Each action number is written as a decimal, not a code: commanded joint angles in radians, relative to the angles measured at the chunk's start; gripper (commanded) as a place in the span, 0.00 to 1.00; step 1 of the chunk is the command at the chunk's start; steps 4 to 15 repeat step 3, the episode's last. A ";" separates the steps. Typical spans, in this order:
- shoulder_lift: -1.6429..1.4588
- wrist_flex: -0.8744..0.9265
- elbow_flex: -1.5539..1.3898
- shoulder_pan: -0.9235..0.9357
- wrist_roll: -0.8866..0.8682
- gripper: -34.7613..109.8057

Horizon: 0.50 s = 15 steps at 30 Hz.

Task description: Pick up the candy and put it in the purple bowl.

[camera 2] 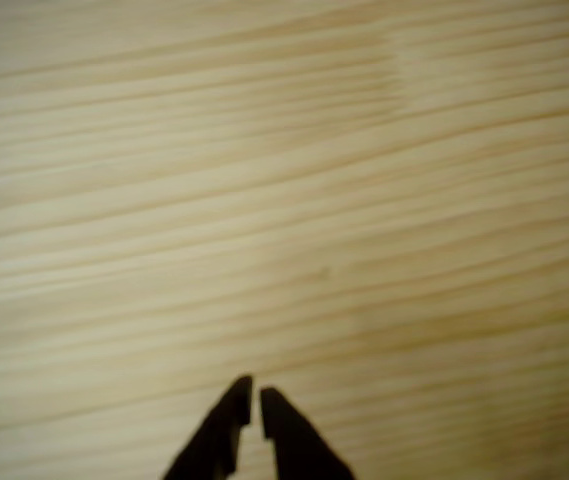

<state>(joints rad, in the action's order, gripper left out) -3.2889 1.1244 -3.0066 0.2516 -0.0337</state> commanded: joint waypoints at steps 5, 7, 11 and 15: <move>-0.011 -0.009 0.011 0.012 -0.018 0.24; -0.011 -0.009 0.011 0.012 -0.018 0.24; -0.011 -0.009 0.011 0.012 -0.018 0.24; -0.011 -0.009 0.011 0.012 -0.018 0.24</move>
